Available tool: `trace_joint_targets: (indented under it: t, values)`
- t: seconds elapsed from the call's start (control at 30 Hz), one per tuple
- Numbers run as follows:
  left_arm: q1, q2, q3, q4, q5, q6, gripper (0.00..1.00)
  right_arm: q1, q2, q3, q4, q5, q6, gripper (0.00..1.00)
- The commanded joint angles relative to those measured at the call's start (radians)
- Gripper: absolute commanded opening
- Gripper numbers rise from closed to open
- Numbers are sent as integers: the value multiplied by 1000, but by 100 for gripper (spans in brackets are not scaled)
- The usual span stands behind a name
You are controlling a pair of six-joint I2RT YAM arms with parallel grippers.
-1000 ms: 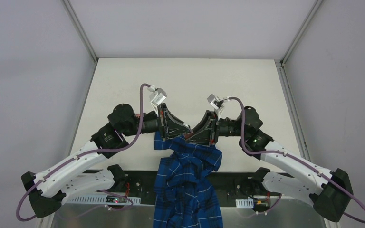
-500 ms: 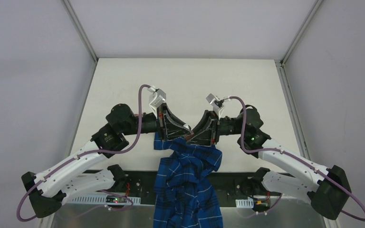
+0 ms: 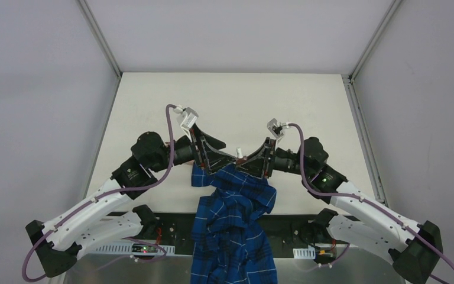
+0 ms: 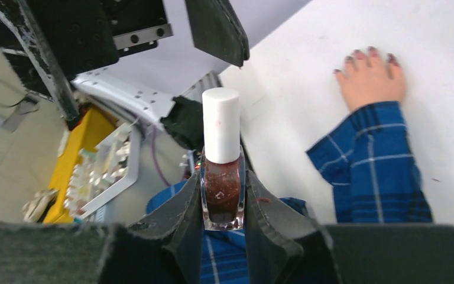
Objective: Paint the nails
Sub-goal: Screw the nail polish bottle.
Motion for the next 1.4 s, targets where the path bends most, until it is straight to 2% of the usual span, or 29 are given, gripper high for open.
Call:
trace_joint_targets:
  t: [0.0, 0.07, 0.13, 0.2, 0.33, 0.47, 0.7, 0.87, 0.97, 1.37]
  values:
    - [25, 30, 25, -83, -157, -63, 90, 28, -30, -2, -107, 231, -89, 0]
    - [26, 46, 29, -108, -206, -76, 86, 70, -29, 1, -136, 385, -111, 0]
    - [25, 65, 33, -116, -224, -88, 79, 126, -22, 8, -153, 535, -135, 0]
    - [26, 90, 39, -118, -223, -103, 77, 182, -4, 21, -162, 701, -158, 0]
    - [25, 148, 53, -118, -226, -130, 77, 273, 60, 56, -159, 882, -181, 0]
    - [26, 181, 49, -118, -258, -156, 76, 339, 133, 89, -146, 998, -199, 0]
    - [25, 216, 43, -118, -279, -160, 73, 378, 184, 120, -142, 1044, -221, 0]
    - [25, 258, 59, -117, -273, -176, 67, 393, 191, 126, -145, 1068, -229, 0]
    - [20, 266, 71, -117, -285, -174, 60, 398, 195, 130, -154, 1074, -230, 0]
    - [6, 302, 106, -115, -271, -135, 56, 401, 199, 132, -173, 1054, -226, 0]
